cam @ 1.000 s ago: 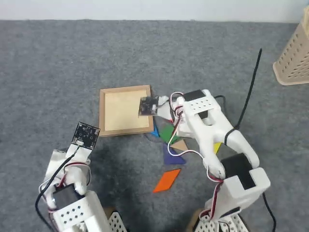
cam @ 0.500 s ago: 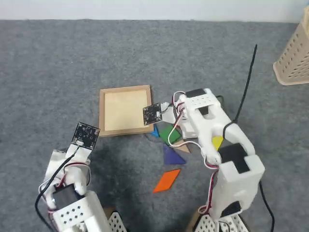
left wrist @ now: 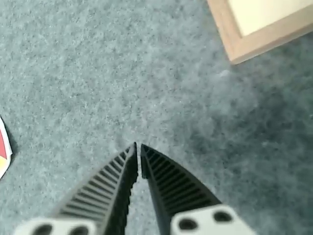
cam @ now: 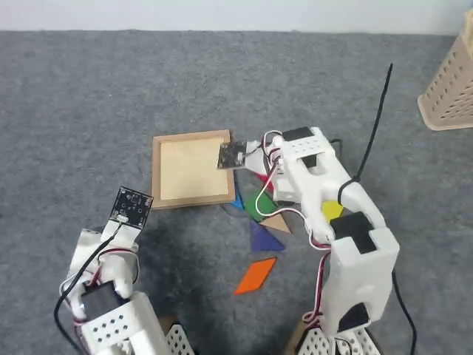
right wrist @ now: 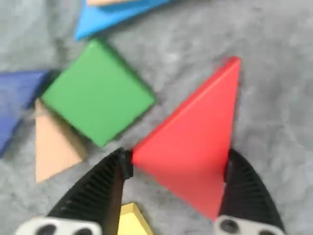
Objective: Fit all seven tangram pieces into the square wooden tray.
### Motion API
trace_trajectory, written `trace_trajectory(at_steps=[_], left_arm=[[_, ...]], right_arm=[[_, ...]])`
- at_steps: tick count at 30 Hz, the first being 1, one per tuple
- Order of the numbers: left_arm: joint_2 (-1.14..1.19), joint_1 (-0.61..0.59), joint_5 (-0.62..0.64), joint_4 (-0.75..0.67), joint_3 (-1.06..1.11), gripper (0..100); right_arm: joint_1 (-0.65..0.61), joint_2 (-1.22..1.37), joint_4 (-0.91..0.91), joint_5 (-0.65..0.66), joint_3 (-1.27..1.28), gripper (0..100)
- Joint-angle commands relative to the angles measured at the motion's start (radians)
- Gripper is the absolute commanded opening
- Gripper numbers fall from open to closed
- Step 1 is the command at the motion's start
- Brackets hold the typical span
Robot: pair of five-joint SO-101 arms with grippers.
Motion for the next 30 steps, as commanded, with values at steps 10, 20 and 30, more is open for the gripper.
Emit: trace_trajectory(at_steps=[10,20,30], left_arm=[[0.002,-0.008,-0.017,0.003,-0.004,1],[0.002,-0.008,-0.017,0.003,-0.004,1],[0.002,-0.008,-0.017,0.003,-0.004,1]], right_arm=[[0.028,-0.056,0.174,-0.288,-0.324,16.2],[-0.231,0.044,0.18,-0.371,-0.617,15.9],[-0.374,0.371,0.203,-0.295,-0.987,16.2]])
